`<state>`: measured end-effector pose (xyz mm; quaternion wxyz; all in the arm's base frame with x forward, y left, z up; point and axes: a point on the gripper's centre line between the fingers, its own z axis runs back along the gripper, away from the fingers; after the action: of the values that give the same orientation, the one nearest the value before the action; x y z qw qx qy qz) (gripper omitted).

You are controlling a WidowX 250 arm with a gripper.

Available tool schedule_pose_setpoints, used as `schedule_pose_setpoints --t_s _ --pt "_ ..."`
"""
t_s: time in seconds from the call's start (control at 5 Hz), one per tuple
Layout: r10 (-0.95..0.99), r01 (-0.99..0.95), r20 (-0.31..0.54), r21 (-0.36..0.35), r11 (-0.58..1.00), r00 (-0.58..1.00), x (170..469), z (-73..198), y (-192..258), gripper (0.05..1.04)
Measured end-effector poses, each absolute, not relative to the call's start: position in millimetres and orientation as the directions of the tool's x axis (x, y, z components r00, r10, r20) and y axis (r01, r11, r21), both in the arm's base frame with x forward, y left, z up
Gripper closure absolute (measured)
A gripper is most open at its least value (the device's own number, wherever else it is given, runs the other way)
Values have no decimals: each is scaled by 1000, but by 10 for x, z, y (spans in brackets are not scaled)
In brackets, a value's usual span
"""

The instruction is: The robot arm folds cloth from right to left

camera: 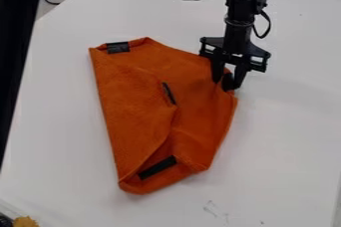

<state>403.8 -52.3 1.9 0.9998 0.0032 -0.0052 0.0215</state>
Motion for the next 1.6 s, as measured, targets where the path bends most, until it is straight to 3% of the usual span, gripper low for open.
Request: schedule_pose_setpoints --t_s 0.2,0.4,0.6,0.8,1.0,1.4,1.6 --pt "51 -51 26 23 998 998 3995 34 -511 864" --pt "87 -90 43 59 994 995 3893 113 -488 979" --pt "179 -193 150 82 978 972 3817 532 -408 1011" --pt "239 -264 227 86 961 944 3655 833 -251 1012" --pt "347 -373 268 48 927 899 3467 910 155 1012" --pt "450 -451 210 -47 891 868 3113 532 648 984" --pt "457 -453 198 -69 889 867 3014 429 702 815"
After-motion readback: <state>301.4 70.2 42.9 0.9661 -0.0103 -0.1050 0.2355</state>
